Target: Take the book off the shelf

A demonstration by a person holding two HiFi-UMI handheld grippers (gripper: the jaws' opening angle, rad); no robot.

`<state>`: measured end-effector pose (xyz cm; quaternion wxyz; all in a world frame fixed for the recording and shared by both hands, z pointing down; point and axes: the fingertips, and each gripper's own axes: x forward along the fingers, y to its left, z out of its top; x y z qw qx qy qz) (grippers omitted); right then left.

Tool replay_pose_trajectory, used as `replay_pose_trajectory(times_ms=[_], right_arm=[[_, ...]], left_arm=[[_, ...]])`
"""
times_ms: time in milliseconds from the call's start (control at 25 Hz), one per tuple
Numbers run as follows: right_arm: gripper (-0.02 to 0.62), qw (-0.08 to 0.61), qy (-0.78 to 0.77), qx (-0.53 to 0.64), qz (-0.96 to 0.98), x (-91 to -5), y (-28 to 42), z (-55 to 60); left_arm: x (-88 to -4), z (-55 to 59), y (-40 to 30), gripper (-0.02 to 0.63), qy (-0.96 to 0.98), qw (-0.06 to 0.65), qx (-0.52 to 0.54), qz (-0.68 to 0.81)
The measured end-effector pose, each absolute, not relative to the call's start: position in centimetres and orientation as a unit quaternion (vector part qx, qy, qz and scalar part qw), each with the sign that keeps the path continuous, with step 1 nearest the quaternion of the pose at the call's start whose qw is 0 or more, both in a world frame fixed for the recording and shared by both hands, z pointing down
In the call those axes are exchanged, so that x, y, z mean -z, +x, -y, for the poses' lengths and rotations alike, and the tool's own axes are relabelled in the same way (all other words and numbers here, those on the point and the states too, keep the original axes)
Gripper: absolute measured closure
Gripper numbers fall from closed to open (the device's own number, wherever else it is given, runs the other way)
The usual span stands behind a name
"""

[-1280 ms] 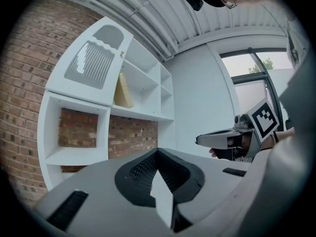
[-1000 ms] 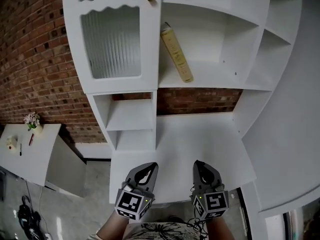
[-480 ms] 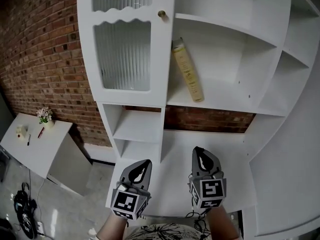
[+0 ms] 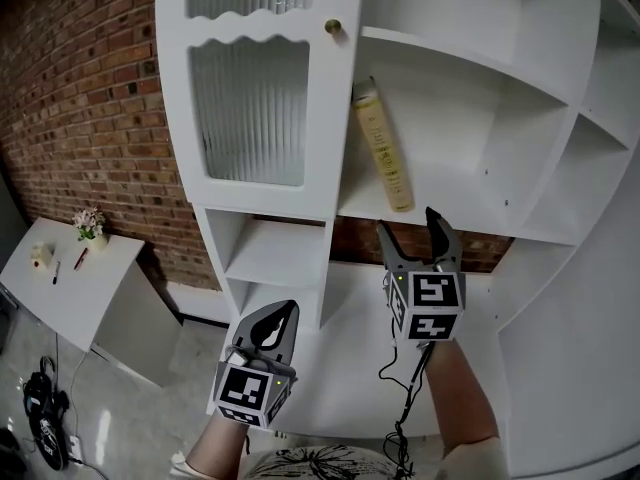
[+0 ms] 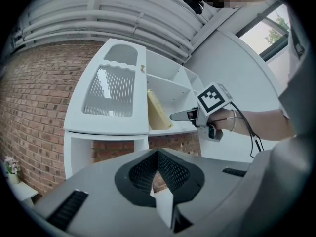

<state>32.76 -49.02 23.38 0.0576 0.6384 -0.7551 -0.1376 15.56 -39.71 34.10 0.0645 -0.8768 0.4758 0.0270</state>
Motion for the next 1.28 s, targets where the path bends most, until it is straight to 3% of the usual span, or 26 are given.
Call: replay_pose_trajectory(times_ms=[360,760,1280], right_arm=[[0.219,0.102,0.639,0.121,0.753,-19.7,32.5,57.7],[0.221,0.168,0.643,0.092,0.741,-20.6,31.1,63.2],[0.365,0.196,0.668,0.107,0.710,-20.2,33.1,63.7]], left_arm=[[-33.9,41.4,16.0,0.594,-0.881,0.053,-0.021,-0.469],[-35.2,42.8,15.2,0.594,-0.881,0.041,-0.012,-0.472],[-36.1,42.9,13.1,0.594,-0.872,0.031,0.003,-0.488]])
